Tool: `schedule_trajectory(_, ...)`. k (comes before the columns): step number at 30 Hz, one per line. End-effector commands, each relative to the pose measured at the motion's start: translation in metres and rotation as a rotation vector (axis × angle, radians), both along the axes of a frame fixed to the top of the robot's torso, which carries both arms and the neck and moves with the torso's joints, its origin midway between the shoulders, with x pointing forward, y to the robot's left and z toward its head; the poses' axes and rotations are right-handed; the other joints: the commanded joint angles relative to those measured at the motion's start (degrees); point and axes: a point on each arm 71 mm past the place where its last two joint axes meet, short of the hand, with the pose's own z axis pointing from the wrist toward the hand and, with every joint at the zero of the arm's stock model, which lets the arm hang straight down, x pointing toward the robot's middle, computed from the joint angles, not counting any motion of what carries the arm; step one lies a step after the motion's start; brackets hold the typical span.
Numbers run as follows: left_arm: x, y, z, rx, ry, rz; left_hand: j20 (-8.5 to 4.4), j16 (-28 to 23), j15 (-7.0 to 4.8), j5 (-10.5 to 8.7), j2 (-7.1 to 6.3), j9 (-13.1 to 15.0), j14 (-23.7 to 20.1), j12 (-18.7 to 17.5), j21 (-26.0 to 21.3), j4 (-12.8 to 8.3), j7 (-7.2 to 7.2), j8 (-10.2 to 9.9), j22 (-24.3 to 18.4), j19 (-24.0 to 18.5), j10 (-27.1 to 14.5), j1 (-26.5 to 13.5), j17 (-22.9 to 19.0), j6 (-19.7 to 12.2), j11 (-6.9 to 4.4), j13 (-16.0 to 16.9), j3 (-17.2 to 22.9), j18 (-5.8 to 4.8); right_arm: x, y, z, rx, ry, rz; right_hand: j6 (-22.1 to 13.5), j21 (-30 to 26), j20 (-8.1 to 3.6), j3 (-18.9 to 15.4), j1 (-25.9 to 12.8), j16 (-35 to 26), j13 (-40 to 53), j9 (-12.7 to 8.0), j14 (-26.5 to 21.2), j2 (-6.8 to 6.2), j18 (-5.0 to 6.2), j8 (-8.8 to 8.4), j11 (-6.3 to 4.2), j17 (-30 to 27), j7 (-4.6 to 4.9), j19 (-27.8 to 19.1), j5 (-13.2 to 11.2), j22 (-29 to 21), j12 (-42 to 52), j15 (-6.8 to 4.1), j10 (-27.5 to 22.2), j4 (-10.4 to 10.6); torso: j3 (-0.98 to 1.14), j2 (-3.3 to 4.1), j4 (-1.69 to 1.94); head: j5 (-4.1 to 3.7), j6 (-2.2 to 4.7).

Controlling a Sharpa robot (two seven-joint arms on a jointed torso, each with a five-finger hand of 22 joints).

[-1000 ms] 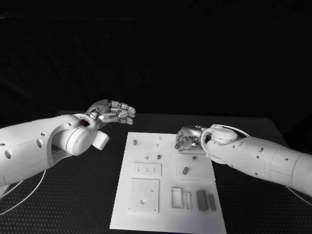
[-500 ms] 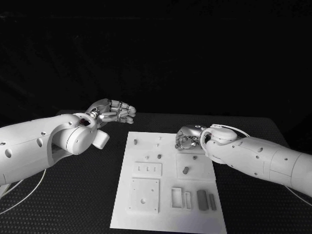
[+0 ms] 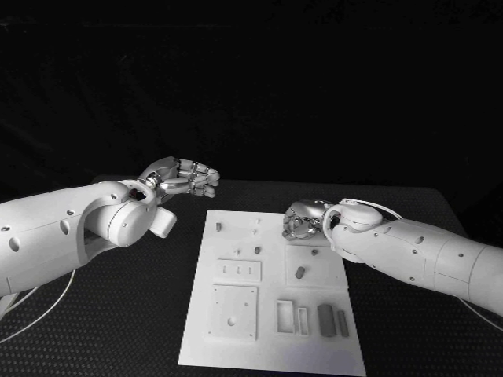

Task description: Assemble the parts on the task board

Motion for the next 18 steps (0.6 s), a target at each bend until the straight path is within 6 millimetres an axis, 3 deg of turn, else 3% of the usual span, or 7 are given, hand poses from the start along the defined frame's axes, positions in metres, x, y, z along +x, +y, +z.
schedule_trajectory(1, 0.0001, -0.0008, 0.0028, 0.000, -0.019, -0.006, -0.11, -0.38, 0.15, -0.18, -0.17, 0.07, 0.07, -0.30, -0.31, -0.04, 0.61, -0.36, -0.07, 0.34, -0.49, -0.48, 0.09, 0.08, 0.02, 0.10, -0.10, 0.38, -0.0018, 0.0007, -0.0051, -0.020, 0.012, -0.001, 0.23, 0.23, -0.32, 0.61, -0.39, 0.36, 0.04, -0.09, 0.04, 0.07, 7.09, -0.15, -0.07, -0.03, -0.02, 0.04, -0.11, 0.94, 0.26, -0.35, 0.51, -0.01, 0.01, 0.02, -0.01, 0.01, -0.05)
schedule_trajectory(7, 0.0004, -0.0009, 0.0029, 0.000, -0.020, -0.006, -0.12, -0.41, 0.15, -0.19, -0.18, 0.08, 0.08, -0.31, -0.34, -0.04, 0.61, -0.39, -0.08, 0.36, -0.49, -0.47, 0.12, 0.09, 0.02, 0.12, -0.09, 0.37, -0.0020, 0.0009, -0.0061, -0.025, 0.000, -0.003, 1.35, 0.28, -0.35, 2.00, 0.03, 0.44, 0.27, 0.08, 0.05, 0.71, 7.09, 0.32, -0.30, -0.10, -0.29, 0.07, -0.11, 0.93, 0.32, -0.54, 0.88, -0.02, -0.02, 0.07, -0.01, 0.11, -0.15)
schedule_trajectory(15, 0.0007, -0.0007, 0.0029, 0.001, -0.020, -0.004, -0.13, -0.46, 0.14, -0.19, -0.17, 0.10, 0.11, -0.32, -0.38, -0.04, 0.61, -0.41, -0.10, 0.39, -0.48, -0.46, 0.18, 0.11, 0.02, 0.15, -0.06, 0.36, -0.0035, 0.0021, -0.0081, -0.030, -0.025, 0.001, 5.95, 0.58, -0.15, 4.83, 0.45, 0.56, 0.60, 1.31, 0.10, 0.69, 7.09, 2.74, -1.68, -0.24, -1.80, 0.18, -0.11, 1.02, 0.32, -1.77, 1.85, -0.05, -0.03, 0.00, -0.06, 0.11, -0.36)
schedule_trajectory(18, 0.0007, -0.0006, 0.0029, 0.001, -0.020, -0.005, -0.14, -0.49, 0.14, -0.19, -0.16, 0.11, 0.12, -0.33, -0.41, -0.04, 0.61, -0.43, -0.11, 0.41, -0.48, -0.45, 0.22, 0.13, 0.02, 0.16, -0.05, 0.35, -0.0044, 0.0032, -0.0084, -0.028, -0.043, 0.002, 6.17, 0.61, -0.13, 5.01, 0.39, 0.59, 0.59, 1.40, 0.13, 0.67, 7.09, 2.86, -1.83, -0.23, -1.92, 0.20, -0.11, 1.02, 0.28, -1.92, 1.92, -0.04, -0.02, -0.02, -0.07, 0.09, -0.39)
